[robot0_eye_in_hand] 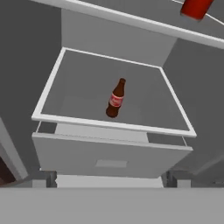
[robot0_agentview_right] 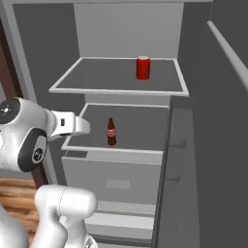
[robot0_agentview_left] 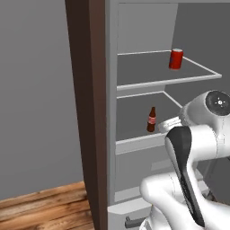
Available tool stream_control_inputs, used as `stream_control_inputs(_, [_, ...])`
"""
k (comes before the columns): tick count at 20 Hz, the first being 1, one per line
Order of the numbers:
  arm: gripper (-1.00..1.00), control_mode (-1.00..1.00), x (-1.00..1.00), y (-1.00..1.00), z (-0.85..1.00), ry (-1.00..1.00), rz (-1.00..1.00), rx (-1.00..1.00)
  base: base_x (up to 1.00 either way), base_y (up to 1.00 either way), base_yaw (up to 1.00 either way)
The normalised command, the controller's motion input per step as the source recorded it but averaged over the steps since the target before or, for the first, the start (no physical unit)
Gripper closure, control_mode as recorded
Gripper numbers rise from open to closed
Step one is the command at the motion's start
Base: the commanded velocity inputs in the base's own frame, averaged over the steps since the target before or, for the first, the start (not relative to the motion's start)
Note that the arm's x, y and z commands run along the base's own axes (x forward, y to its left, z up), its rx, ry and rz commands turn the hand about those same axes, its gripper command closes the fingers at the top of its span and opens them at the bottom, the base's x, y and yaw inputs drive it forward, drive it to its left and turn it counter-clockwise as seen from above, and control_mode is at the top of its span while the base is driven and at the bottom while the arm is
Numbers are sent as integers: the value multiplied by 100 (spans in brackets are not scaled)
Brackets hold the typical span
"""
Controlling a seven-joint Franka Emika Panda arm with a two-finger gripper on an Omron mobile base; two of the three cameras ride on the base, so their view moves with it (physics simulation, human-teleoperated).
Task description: Open the fridge, grab two sodas, and place both sodas inside the bowl with ice on the dining counter.
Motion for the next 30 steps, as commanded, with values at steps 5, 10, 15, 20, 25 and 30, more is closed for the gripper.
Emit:
stream_control_inputs(5, [-100, -100, -1, -29, -61, -46, 18, 1, 0, 0, 0])
stream_control_inputs(10, [-100, -100, 38, -8, -67, -15, 13, 4, 0, 0, 0])
stream_control_inputs(15, [-100, -100, 53, 0, -66, -2, 7, 5, 0, 0, 0])
stream_control_inputs(20, [-100, -100, 38, 0, -40, -3, 1, 4, 0, 0, 0])
stream_control_inputs(25, [-100, -100, 26, 0, -19, -1, -1, 1, 0, 0, 0])
stream_control_inputs(30, [-100, -100, 34, 0, -13, -1, -6, 1, 0, 0, 0])
